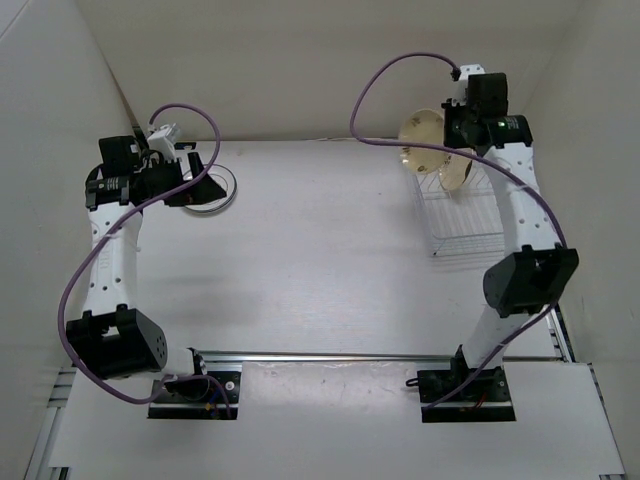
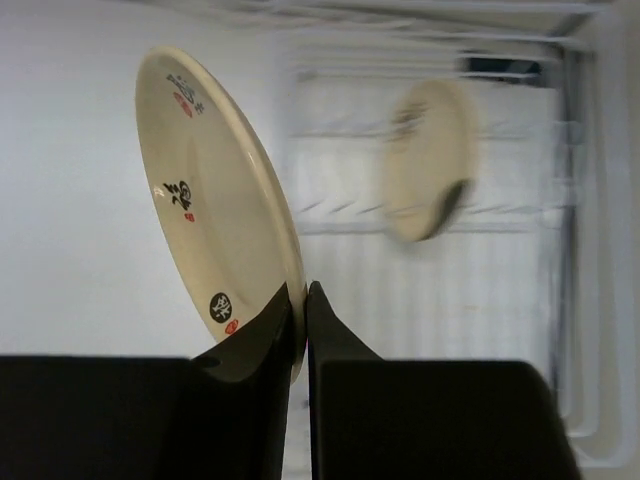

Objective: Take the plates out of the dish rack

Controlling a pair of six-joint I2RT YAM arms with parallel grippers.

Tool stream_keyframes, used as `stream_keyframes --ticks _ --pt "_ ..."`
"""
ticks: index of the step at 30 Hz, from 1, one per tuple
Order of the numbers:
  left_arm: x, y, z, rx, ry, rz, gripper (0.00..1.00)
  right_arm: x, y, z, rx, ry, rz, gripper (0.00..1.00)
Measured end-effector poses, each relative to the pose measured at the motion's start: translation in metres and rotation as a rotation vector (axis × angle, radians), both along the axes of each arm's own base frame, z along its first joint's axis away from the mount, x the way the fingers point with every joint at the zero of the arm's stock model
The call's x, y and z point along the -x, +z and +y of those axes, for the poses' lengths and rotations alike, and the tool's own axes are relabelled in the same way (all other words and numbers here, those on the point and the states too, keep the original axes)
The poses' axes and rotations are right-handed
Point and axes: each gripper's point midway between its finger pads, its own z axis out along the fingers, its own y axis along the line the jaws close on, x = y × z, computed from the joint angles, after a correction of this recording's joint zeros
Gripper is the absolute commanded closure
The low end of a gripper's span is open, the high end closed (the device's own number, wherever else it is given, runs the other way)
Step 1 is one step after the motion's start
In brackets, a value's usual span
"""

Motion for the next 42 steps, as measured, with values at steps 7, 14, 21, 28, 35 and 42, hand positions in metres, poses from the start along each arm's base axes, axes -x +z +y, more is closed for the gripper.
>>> stream_keyframes --ticks 7,14,21,28,35,42 --pt "0.000 0.008 -0.028 0.191 -0.135 0.036 0.00 0.109 -0.016 0.136 -0.499 0.652 0.261 1.00" --pt "-0.004 -0.002 -0.043 0.356 -0.206 0.139 0.00 0.176 -0.032 0.207 -0.756 0.973 0.513 1.00" --pt "-0.004 0.002 -0.048 0.423 -0.238 0.160 0.00 0.169 -0.049 0.237 -0.798 1.046 0.594 1.00" --pt "-0.003 0.002 -0.051 0.455 -0.241 0.178 0.00 0.152 -0.066 0.262 -0.786 1.080 0.618 1.00" --pt "0.003 -0.010 -0.072 0.443 -0.277 0.221 0.00 0.148 -0.080 0.280 -0.780 1.096 0.646 1.00" --pt "0.001 -0.027 -0.086 0.442 -0.303 0.276 0.00 0.141 -0.086 0.302 -0.782 1.120 0.648 1.00"
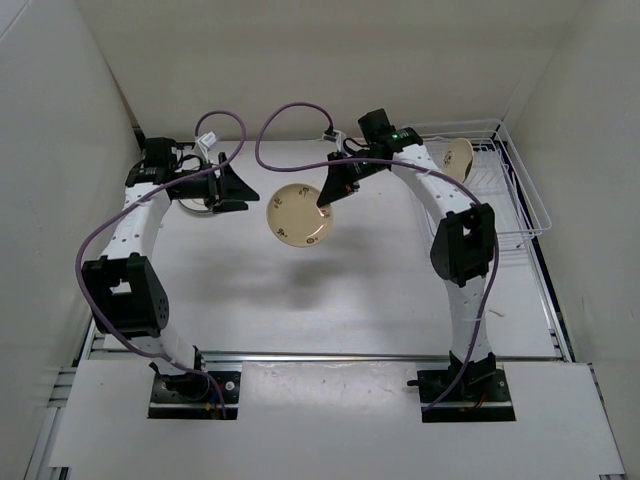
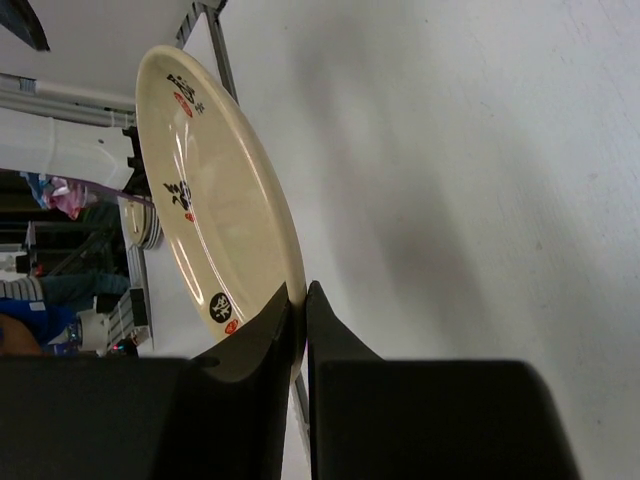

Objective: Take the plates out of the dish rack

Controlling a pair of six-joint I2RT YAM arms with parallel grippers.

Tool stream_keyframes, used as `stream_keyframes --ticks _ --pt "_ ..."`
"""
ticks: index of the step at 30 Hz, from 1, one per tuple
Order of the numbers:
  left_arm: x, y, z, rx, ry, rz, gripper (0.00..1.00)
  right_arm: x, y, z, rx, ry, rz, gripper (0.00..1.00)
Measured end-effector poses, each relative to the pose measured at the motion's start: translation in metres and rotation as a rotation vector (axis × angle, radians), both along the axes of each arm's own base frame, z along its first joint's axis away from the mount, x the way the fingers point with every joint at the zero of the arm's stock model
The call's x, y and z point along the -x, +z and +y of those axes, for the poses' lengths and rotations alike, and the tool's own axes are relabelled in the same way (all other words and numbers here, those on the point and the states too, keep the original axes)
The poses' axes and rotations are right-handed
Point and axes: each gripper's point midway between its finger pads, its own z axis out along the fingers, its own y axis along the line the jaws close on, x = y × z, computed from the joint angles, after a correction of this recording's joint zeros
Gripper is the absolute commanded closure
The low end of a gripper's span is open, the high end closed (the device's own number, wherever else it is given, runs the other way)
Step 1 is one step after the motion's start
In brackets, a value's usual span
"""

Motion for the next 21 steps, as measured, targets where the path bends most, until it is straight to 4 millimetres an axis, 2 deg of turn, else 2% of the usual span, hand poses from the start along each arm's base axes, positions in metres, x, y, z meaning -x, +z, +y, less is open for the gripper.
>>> stream_keyframes --ticks 7,10,12,13,16,19,21 --pt "0.002 -0.020 -0.023 -0.029 -0.057 0.038 0.00 -0.006 -0.010 0.017 -0.004 0.010 0.011 1.00" --pt "0.003 -0.027 -0.032 -0.035 -0.082 0.055 0.20 -0.006 -0.015 0.020 -0.001 0.015 0.020 1.00" --pt "0.002 -0.032 -0.033 -0.038 -0.084 0.067 0.38 -0.007 -0.016 0.021 0.000 0.014 0.023 1.00" --pt "0.000 -0.035 -0.032 -0.042 -0.083 0.070 0.52 -0.007 -0.017 0.022 0.000 0.014 0.024 1.00" --pt "-0.004 -0.043 -0.031 -0.051 -0.079 0.085 0.69 -0.009 -0.018 0.022 0.003 0.008 0.032 1.00" --pt "-0.007 -0.045 -0.031 -0.056 -0.076 0.090 0.78 -0.013 -0.022 0.023 0.013 -0.002 0.031 1.00" --pt "-0.009 -0.047 -0.030 -0.072 -0.071 0.082 0.88 -0.013 -0.024 0.023 0.017 -0.006 0.039 1.00"
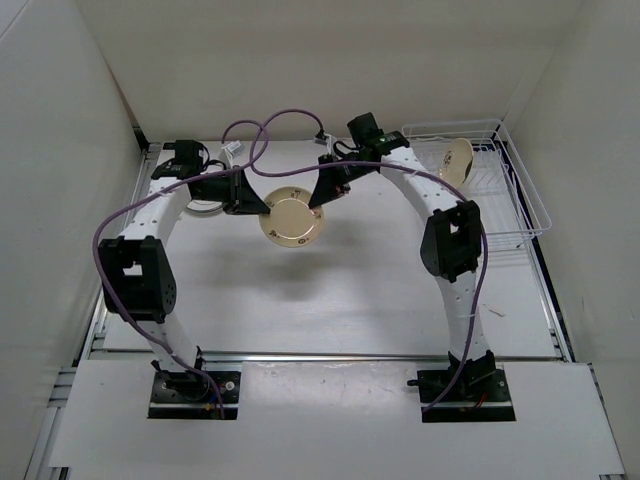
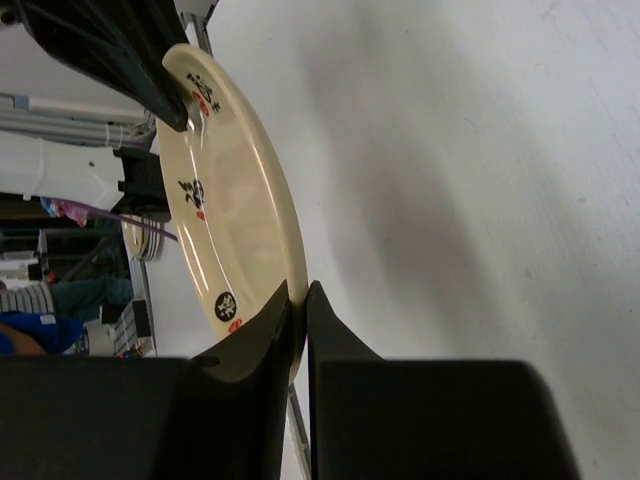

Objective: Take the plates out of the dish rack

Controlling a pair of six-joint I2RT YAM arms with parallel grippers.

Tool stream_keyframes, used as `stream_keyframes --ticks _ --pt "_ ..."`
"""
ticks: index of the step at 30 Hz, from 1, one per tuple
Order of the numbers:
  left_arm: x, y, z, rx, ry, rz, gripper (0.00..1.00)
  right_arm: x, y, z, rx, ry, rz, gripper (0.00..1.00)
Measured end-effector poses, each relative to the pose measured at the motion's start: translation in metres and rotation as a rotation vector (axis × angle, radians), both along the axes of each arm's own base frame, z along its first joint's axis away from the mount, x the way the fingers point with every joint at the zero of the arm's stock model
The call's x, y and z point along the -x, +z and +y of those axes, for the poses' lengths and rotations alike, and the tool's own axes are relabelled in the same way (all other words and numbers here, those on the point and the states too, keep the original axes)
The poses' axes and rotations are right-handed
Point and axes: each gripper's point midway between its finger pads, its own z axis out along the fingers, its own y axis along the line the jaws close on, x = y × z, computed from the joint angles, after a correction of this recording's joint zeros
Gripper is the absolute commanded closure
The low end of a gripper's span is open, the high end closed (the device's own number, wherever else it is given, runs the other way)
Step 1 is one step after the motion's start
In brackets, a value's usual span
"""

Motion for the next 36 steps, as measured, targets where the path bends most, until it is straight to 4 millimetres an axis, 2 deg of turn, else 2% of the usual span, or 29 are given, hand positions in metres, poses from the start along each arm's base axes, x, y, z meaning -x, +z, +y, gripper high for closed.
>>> stream_keyframes --ticks 2,4,7,10,12,15,16,19,22,25,29,30,32,36 --pt "-0.002 -0.003 0.001 -0.017 0.005 0.001 0.90 -0.001 0.000 0.000 0.009 -0.011 0.002 0.62" --pt "-0.007 -0.006 0.003 -0.036 0.019 0.002 0.90 -0.005 -0.001 -0.001 0.028 -0.027 -0.014 0.31" --pt "-0.017 -0.005 0.004 -0.044 0.041 0.004 0.90 -0.016 -0.009 -0.012 0.109 -0.090 -0.069 0.18" --pt "-0.034 -0.001 0.004 -0.045 0.072 0.011 0.90 -0.026 -0.006 -0.045 0.209 -0.199 -0.123 0.14" --pt "-0.052 0.002 0.003 -0.041 0.092 0.003 0.90 -0.033 0.008 -0.076 0.249 -0.286 -0.168 0.10" --pt "-0.083 0.008 0.002 -0.026 0.117 -0.018 0.90 -0.038 0.040 -0.139 0.277 -0.433 -0.232 0.03" --pt "-0.094 0.009 0.002 -0.020 0.125 -0.027 0.90 -0.036 0.051 -0.166 0.288 -0.493 -0.255 0.02" --pt "-0.130 0.010 0.001 -0.007 0.157 -0.052 0.90 -0.009 0.075 -0.225 0.328 -0.604 -0.313 0.00" --pt "-0.158 -0.001 0.001 0.004 0.188 -0.052 0.90 0.032 0.088 -0.263 0.387 -0.617 -0.360 0.00" --pt "-0.178 -0.021 -0.003 0.012 0.201 -0.029 0.90 0.065 0.089 -0.310 0.482 -0.652 -0.376 0.00" --pt "-0.194 -0.058 -0.017 0.011 0.192 0.013 0.90 0.094 0.085 -0.379 0.609 -0.792 -0.350 0.00" --pt "-0.195 -0.068 -0.022 0.009 0.186 0.023 0.90 0.099 0.086 -0.390 0.631 -0.816 -0.352 0.00" --pt "-0.194 -0.090 -0.035 0.002 0.169 0.060 0.90 0.108 0.091 -0.399 0.658 -0.837 -0.377 0.00" --pt "-0.187 -0.125 -0.055 -0.013 0.138 0.123 0.90 0.129 0.100 -0.393 0.671 -0.836 -0.446 0.00"
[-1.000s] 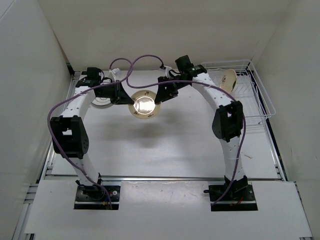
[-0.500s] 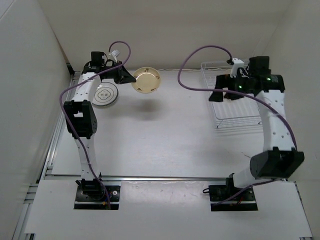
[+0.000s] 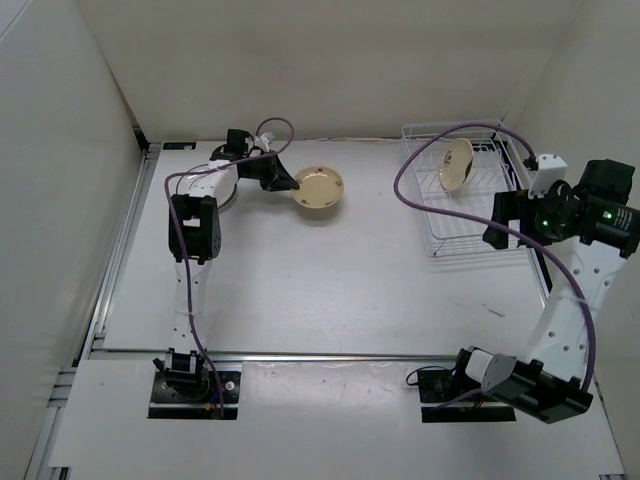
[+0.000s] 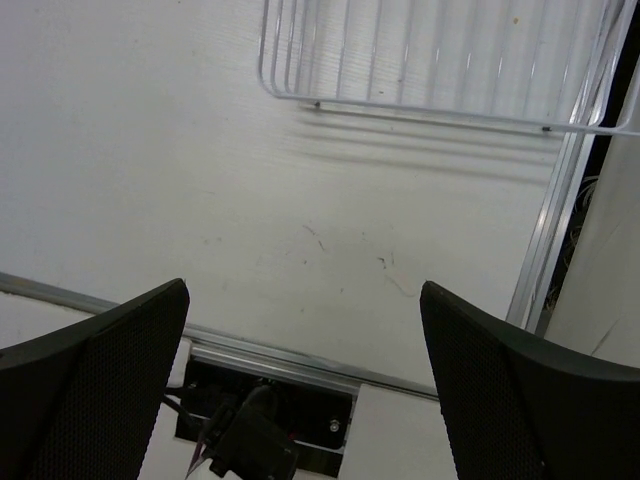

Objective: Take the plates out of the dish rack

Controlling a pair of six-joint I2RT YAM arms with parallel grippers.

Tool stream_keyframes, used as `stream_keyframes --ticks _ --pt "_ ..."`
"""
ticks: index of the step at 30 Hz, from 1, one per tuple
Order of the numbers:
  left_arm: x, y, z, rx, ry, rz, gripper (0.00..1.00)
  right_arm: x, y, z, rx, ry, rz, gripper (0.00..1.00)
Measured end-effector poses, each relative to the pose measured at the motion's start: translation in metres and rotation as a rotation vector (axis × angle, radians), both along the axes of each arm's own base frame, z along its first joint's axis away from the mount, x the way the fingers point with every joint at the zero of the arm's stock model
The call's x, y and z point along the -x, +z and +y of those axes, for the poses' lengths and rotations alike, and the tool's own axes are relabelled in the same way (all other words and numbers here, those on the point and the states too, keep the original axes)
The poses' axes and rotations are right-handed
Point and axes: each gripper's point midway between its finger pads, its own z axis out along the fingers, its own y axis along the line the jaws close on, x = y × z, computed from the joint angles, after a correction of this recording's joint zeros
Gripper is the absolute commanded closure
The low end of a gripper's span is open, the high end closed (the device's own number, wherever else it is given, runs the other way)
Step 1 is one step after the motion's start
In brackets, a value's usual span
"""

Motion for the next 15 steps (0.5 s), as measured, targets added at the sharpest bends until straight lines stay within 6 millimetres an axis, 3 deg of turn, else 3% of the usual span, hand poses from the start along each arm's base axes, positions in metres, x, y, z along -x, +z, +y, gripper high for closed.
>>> stream_keyframes --ticks 5,15 --pt "0.006 -0.022 -0.012 -0.011 -0.020 0.037 0.90 0.025 -0.003 0.012 0.003 0.003 -0.007 0.00" --pt "-0.002 -0.040 0.001 -0.076 0.034 0.035 0.83 0.028 -0.004 0.018 -0.053 -0.027 0.008 0.00"
